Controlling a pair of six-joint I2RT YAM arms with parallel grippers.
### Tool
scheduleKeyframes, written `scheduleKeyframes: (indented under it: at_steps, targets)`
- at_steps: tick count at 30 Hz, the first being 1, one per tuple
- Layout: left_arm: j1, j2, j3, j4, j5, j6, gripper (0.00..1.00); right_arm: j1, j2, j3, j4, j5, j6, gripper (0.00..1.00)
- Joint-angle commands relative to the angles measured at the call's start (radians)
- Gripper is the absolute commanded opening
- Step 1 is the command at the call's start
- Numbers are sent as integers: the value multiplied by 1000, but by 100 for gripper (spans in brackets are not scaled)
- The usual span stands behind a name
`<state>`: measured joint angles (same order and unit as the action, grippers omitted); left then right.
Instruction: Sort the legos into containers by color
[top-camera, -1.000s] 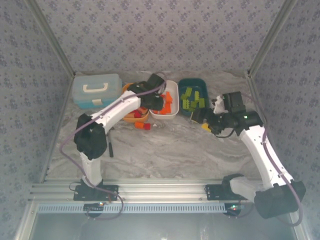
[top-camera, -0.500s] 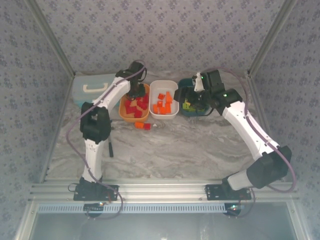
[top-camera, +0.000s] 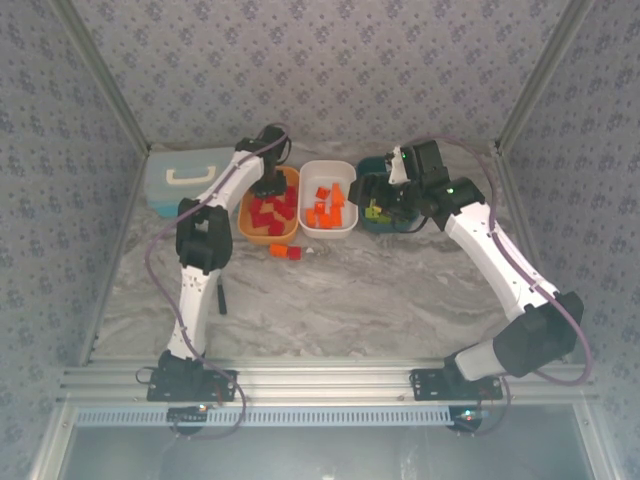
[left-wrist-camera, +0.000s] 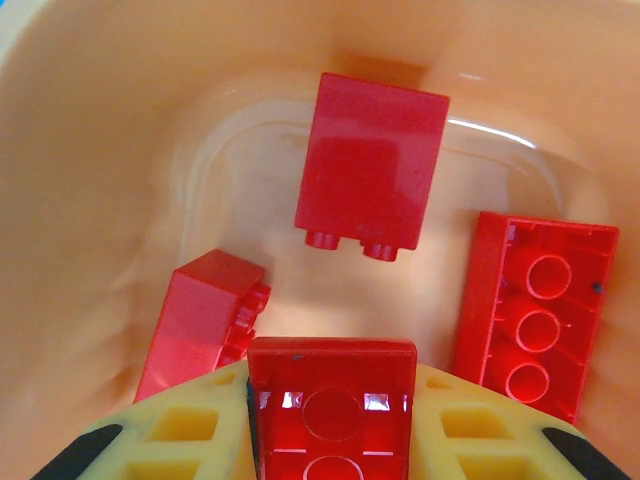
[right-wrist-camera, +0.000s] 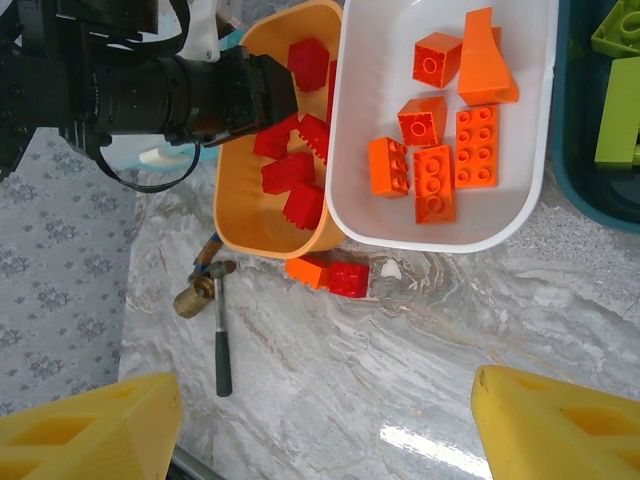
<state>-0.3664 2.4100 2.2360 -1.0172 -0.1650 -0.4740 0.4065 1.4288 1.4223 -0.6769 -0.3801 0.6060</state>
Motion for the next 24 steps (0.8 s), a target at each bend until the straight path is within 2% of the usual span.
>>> scheduleKeyframes:
  at_steps: [1,4,5,10,12,17,22,24]
  targets:
    - [3,1,10,-35,17,13,37,0,-6,14,-28,15,-6,79]
    - [-3,-28,-6,-24,15,15,59,0,1,15,-26,12,-7,79]
    - [-6,-42,-6,-21,12,15,63,0,6,17,-29,11,-9,79]
    - [-28,-132,-14,-11,11,-4,68,6,8,14,-51,22,-38,79]
    - [-40,-197,-70,11,11,-27,71,22,9,17,-65,40,-70,79]
    - [-43,-470,-426,158,75,-130,74,115,59,18,-105,125,-159,79]
    - [-74,-708,-773,221,150,-185,74,180,82,-1,-68,138,-141,78]
    - [-101,-791,-916,249,177,-258,74,192,84,3,-64,144,-129,78]
